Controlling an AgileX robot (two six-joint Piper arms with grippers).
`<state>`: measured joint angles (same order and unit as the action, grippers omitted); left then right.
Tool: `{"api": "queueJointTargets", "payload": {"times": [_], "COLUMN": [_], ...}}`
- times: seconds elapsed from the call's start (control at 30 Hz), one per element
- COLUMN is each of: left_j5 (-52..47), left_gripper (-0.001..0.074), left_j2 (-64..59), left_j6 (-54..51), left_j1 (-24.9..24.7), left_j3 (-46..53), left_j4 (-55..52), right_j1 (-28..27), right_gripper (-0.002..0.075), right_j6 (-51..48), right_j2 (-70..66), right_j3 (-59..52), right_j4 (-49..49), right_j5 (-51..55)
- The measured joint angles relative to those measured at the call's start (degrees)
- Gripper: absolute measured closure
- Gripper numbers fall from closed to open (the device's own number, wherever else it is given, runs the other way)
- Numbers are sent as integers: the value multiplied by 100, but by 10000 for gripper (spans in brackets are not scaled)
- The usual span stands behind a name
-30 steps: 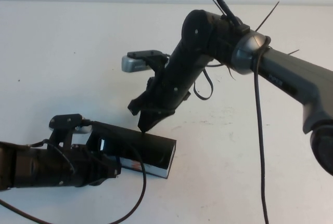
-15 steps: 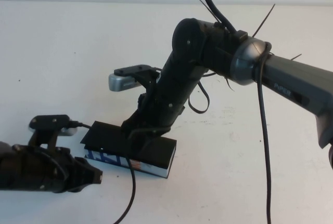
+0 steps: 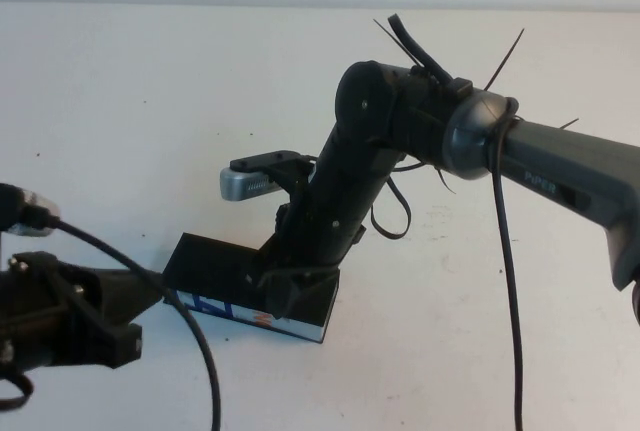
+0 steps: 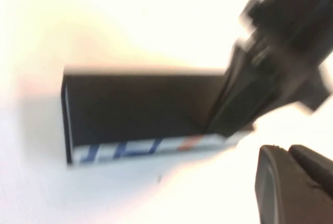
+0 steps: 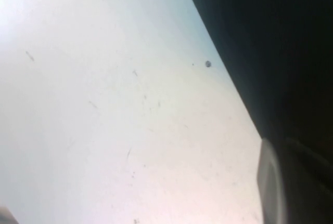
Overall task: Return glasses to glasses case
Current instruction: Close the glasses case
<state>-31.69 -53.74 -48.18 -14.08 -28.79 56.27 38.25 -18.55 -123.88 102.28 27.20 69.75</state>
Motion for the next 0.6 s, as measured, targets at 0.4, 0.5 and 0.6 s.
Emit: {"api": "queueJointTargets", "payload": {"times": [0.4, 0.5, 0.6], "left_j5": [1284, 1469, 1676], "left_gripper": [739, 739, 739], "left_j2": [2319, 2859, 3407], "left_j6": [4, 4, 4], "left_j1": [0, 0, 0], "left_j3": [47, 56, 91], "left_j4": [-500, -662, -830], "right_j1": [45, 243, 511], "right_gripper": [737, 737, 737], "right_j6": [234, 605, 1015], "right_j2": [969, 1666, 2512], "right_j3": [-273, -755, -1392], "right_j4": [-138, -518, -877], "right_j5": [-13, -119, -414]}}
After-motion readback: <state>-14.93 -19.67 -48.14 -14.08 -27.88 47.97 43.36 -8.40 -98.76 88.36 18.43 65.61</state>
